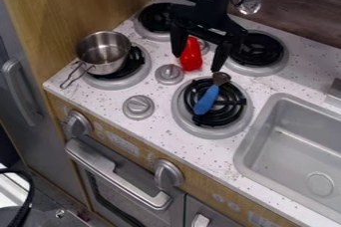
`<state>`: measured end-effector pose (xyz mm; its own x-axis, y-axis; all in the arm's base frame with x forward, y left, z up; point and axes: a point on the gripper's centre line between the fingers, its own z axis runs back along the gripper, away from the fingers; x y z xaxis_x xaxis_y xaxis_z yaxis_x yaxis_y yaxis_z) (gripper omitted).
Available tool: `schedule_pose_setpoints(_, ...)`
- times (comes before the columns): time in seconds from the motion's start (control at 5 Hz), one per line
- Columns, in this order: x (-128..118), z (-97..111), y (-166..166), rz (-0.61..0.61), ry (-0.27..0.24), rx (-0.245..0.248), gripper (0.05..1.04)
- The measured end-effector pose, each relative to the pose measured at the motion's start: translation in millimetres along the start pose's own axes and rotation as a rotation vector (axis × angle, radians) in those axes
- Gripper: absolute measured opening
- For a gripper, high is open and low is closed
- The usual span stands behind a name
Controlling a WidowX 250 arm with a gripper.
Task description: Move the red pepper to the upper right burner
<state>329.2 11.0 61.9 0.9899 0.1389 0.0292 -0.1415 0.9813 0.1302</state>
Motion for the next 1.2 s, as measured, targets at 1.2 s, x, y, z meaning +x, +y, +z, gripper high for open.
schedule_pose_setpoints(1.2,96,-67,44,0.586,-0.058,0.007,0.999)
